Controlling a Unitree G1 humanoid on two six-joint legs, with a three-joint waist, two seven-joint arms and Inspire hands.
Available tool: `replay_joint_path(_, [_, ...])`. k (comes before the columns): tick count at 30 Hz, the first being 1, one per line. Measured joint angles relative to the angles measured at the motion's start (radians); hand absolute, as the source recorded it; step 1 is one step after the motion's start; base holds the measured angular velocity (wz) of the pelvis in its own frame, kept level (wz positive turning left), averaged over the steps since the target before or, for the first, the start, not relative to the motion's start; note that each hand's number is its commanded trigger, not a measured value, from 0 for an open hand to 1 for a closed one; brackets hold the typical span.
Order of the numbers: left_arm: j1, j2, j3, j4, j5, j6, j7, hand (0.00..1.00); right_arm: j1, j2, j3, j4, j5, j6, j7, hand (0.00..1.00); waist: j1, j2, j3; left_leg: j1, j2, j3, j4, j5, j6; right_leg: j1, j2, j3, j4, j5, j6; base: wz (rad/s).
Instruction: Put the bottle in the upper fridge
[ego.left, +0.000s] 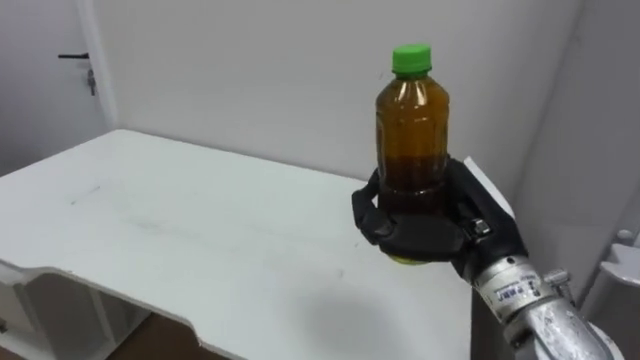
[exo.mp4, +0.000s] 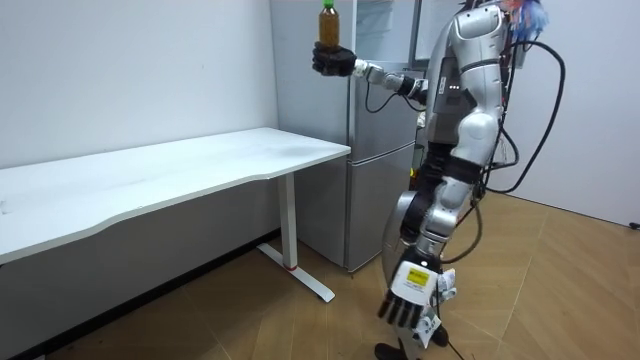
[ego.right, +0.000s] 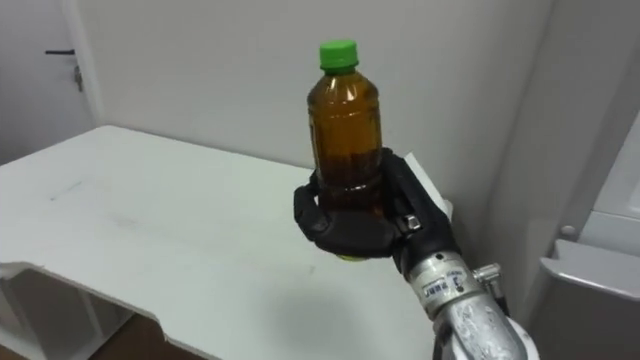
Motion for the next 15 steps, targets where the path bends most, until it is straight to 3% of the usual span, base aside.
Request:
replay_joint_path(6, [-0.003,-0.001,0.0,0.007,0.007,-0.009,0.0,0.0,0.004,-0.04,-0.021,-0.131,-0.037,0.0,0.056,1.0,-0.043,-0.006,-0.0019,0.036,0.002,0.027,-0.021,0.0,0.0,0.007,0.004,0.036,-0.002,0.0,0.0,-0.17])
replay_joint_path(15, [0.038,-0.006,0.067,0.056,0.019,-0.011,0.006,0.0,0.102,-0.051,-0.182,-0.235,-0.025,0.0,0.072,1.0,-0.074,-0.015,-0.0039,0.078,0.011,0.054,-0.03,-0.017,-0.002,0.044,0.016,0.062,-0.019,0.003,0.004,-0.11])
